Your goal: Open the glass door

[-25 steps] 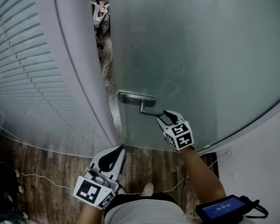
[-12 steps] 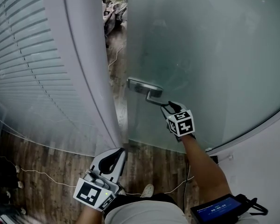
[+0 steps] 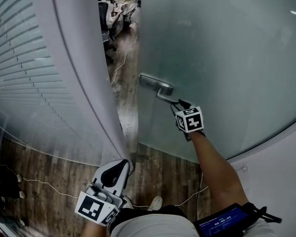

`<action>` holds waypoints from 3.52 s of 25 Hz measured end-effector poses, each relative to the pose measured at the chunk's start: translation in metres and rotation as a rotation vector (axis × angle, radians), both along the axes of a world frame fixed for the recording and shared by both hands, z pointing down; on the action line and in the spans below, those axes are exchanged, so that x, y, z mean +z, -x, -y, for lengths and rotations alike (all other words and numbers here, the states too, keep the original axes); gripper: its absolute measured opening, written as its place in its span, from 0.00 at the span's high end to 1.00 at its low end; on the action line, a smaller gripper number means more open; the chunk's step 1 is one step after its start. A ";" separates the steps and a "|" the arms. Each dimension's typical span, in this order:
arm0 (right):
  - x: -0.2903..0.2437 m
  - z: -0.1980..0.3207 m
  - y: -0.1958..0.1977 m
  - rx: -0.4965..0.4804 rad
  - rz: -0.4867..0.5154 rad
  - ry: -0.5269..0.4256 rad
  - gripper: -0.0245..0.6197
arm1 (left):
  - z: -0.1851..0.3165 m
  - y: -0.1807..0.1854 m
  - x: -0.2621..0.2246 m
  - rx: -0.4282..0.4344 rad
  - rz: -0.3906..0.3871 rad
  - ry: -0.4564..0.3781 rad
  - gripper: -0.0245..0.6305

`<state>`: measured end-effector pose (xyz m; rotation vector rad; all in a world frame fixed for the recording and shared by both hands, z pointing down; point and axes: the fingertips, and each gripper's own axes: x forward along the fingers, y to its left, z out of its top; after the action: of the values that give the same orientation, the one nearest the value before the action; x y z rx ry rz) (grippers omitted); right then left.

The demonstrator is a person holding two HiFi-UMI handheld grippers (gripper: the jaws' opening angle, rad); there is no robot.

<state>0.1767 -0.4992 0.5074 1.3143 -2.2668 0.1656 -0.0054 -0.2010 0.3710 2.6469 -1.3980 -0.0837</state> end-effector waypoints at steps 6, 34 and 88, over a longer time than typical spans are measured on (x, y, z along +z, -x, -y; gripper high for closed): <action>-0.003 0.025 -0.007 0.059 0.009 0.023 0.71 | -0.002 0.005 -0.004 -0.024 0.018 0.006 0.96; -0.151 -0.210 0.008 0.074 0.204 -0.384 0.96 | -0.002 0.007 -0.021 0.137 -0.003 -0.056 0.96; -0.198 -0.701 0.147 0.492 0.148 -0.659 0.96 | -0.298 0.117 -0.039 0.600 -0.083 -0.152 0.96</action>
<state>0.0297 0.2023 0.3090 2.2537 -2.1476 -0.3627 -0.1222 0.0968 0.3323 3.0212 -0.5481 -0.2325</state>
